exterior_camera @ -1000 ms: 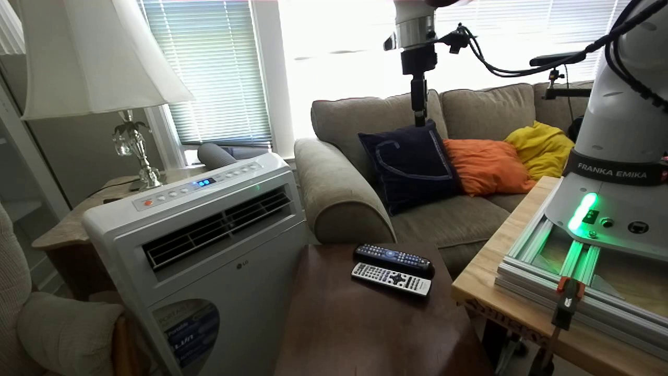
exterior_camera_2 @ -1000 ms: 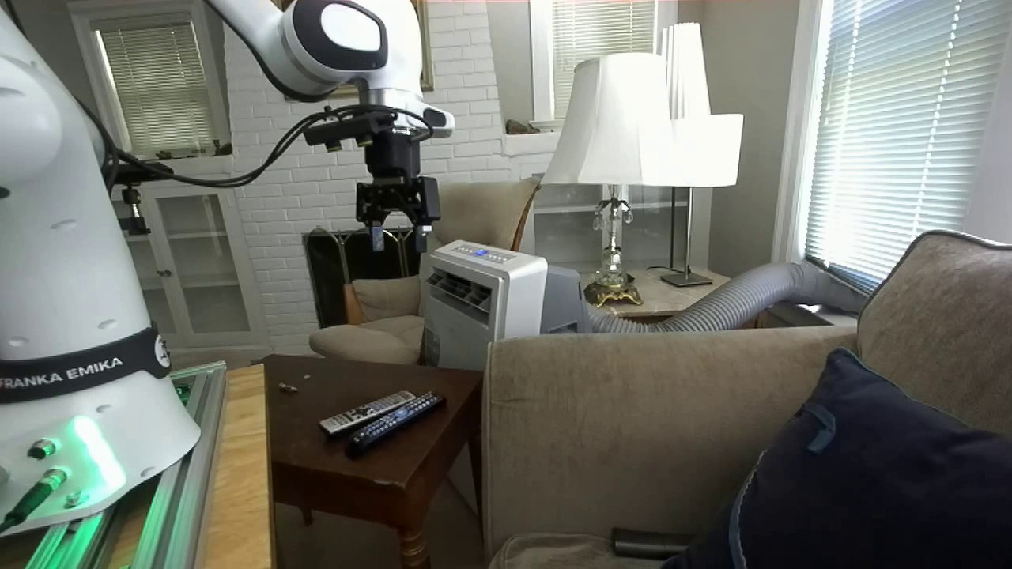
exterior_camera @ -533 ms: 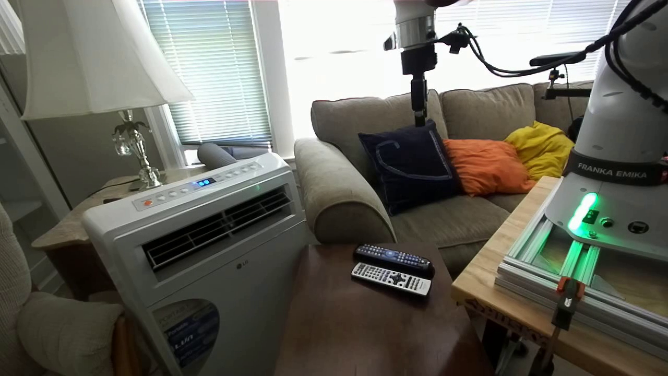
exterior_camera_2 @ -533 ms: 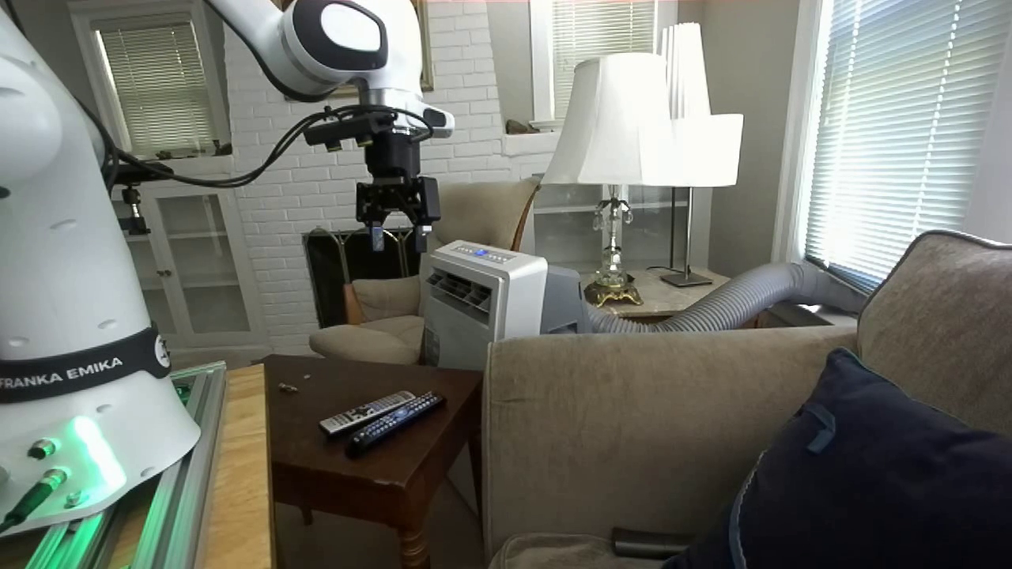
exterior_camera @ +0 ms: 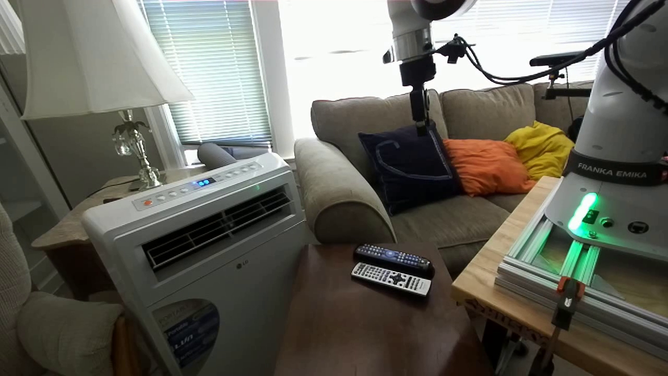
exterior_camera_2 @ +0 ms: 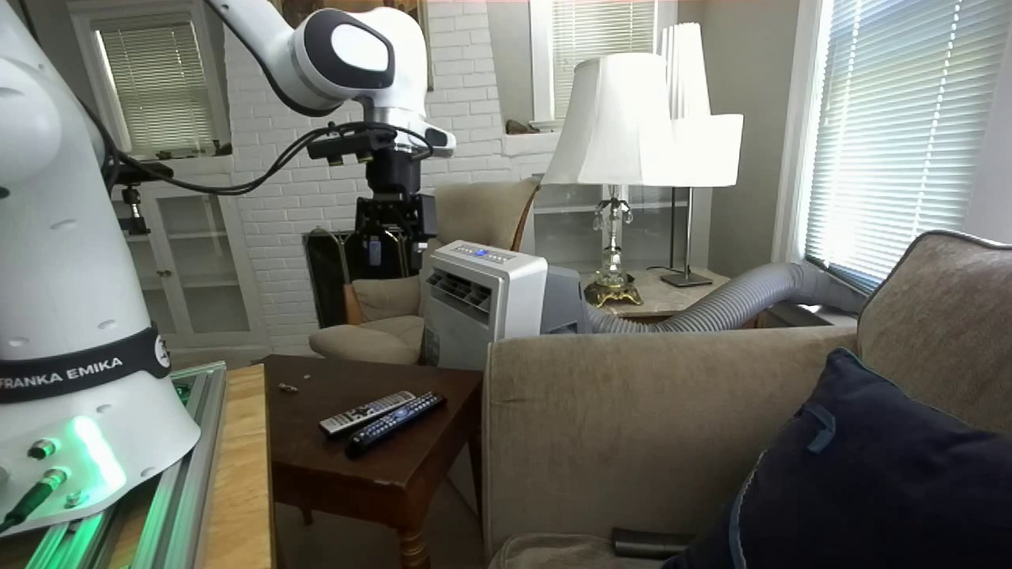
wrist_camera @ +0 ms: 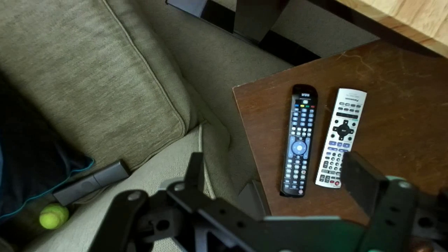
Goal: Put both remotes on the left side of the sofa
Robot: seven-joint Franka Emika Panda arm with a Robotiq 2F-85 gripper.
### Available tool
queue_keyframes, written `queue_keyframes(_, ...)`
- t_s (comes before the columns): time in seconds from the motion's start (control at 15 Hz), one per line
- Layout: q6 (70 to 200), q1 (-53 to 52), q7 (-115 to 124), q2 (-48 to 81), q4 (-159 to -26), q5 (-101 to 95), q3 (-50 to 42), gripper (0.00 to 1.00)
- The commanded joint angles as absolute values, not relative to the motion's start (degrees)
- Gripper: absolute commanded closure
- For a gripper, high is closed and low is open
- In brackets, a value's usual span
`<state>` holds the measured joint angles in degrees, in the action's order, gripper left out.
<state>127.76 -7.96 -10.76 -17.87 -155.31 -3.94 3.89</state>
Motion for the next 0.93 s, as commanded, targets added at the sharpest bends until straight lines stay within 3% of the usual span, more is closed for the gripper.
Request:
queue_keyframes(0.0,129.3,-7.0,-9.6,-12.5,-154.4,-4.5,4.0,0.00)
queue_keyframes(0.4,141.0,-6.2,-19.8,-8.3,-158.5,-1.0,0.7,0.00)
queue_keyframes(0.87,143.3,-3.3,-30.7,-3.4,-157.8,-5.1,-1.7,0.00)
